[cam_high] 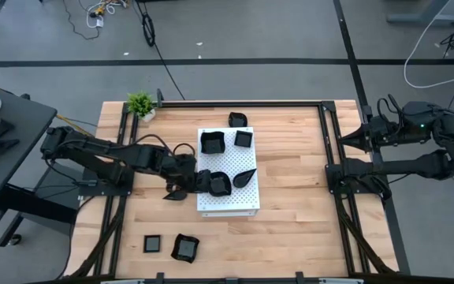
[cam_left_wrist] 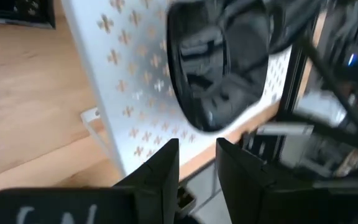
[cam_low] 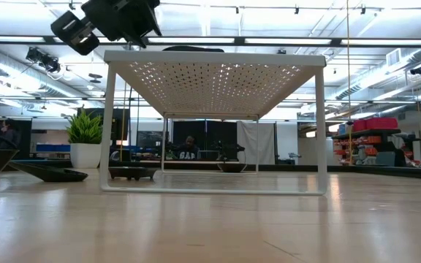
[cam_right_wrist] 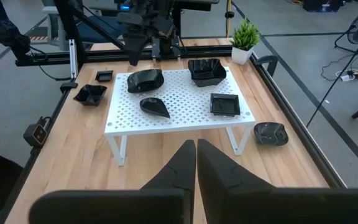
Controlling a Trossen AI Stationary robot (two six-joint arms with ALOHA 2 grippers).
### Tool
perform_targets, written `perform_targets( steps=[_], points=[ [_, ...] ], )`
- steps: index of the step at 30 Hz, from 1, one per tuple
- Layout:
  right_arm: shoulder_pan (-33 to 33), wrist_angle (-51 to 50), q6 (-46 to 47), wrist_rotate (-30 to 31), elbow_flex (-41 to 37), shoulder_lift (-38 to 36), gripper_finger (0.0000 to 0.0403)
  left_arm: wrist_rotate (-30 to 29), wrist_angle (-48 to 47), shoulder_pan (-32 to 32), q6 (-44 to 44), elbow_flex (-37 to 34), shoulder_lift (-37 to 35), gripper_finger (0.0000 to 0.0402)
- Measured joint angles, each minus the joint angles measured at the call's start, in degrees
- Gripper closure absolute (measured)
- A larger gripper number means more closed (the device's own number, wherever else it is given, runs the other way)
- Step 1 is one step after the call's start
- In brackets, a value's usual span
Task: Pick & Place Mini shaped plates
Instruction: Stack the black square plate on top of the other black square plate on the shelf
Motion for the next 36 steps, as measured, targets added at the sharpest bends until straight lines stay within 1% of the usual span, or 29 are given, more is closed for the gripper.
perform_targets(
  steps=[5,8,12,16,22,24,28,33,36],
  points=[
    [-0.01,-0.02,0.00,0.00,0.01,-0.02,0.0381,4.61,-0.18,-0.58,7.26,0.00,-0.54,0.0289],
    [-0.01,-0.01,-0.01,0.00,0.00,-0.01,0.0381,5.94,-0.65,-1.17,12.41,0.00,-0.61,0.0289],
    [-0.02,-0.02,-0.02,0.00,0.00,0.00,0.0381,5.51,-3.53,-1.95,13.63,0.02,-1.07,0.0289],
    [0.00,-0.02,-0.01,0.00,0.02,-0.01,0.0381,1.73,-7.78,-2.60,13.88,-0.04,-1.89,0.0289],
    [-0.02,-0.02,0.00,0.00,0.00,-0.02,0.0381,0.46,-9.89,-3.28,19.47,-1.70,-4.52,0.0289],
    [-0.01,-0.01,-0.02,0.00,0.00,-0.01,0.0381,0.15,-10.10,-3.23,19.43,-2.78,-5.46,0.0289],
    [-0.02,-0.02,-0.01,0.00,0.02,0.00,0.0381,-1.19,-9.90,-3.10,13.99,-6.47,-7.86,0.0289],
    [0.00,-0.01,-0.01,-0.01,0.01,-0.01,0.0381,-1.96,-10.22,-3.10,9.97,-11.79,-9.52,0.0289],
    [0.00,0.00,-0.01,-0.01,0.00,0.00,0.0381,-3.79,-10.15,-2.88,7.71,-14.74,-10.19,0.0289]
  ],
)
